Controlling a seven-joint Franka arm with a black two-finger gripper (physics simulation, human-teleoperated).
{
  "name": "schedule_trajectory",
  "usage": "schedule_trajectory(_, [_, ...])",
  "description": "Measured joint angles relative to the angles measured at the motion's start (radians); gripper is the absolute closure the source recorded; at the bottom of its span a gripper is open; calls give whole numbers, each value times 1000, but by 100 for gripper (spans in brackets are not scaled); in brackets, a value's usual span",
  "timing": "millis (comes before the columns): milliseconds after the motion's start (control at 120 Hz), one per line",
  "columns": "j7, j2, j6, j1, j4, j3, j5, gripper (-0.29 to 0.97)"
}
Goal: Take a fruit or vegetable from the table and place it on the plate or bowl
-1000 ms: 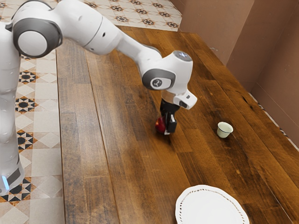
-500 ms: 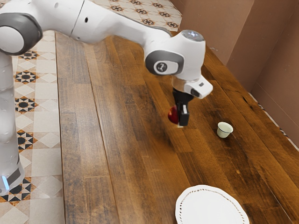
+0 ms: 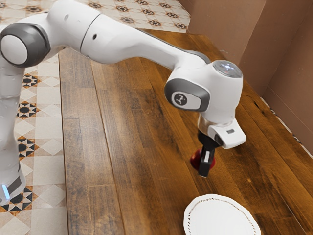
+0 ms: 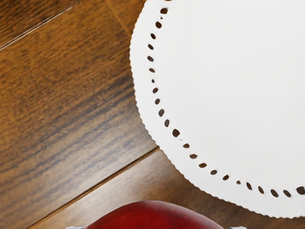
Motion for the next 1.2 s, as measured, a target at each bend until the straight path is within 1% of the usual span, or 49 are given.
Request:
schedule_trajectory(92, [0, 63, -2, -19, 64, -1, 29, 34])
schedule_trajectory(208, [0, 108, -4, -37, 112, 0, 53, 34])
schedule_trajectory(325, [0, 201, -10, -85, 215, -1, 93, 34])
schedule_trajectory(492, [1, 311, -18, -147, 310, 3, 137, 34])
schedule_trajectory(683, [3, 361, -22, -170, 348, 3, 164, 34])
schedule_trajectory(775, [3, 400, -37, -188, 409, 1, 183, 34])
schedule_trajectory(917, [4, 411, -52, -193, 423, 0, 200, 34])
schedule_trajectory(983, [5, 411, -57, -192, 422, 0, 197, 22])
schedule_trajectory(1042, [5, 410, -65, -192, 423, 0, 198, 14])
schedule_trajectory(1117, [7, 404, -81, -192, 426, 0, 200, 8])
schedule_trajectory(1200, [8, 400, -94, -191, 427, -1, 201, 5])
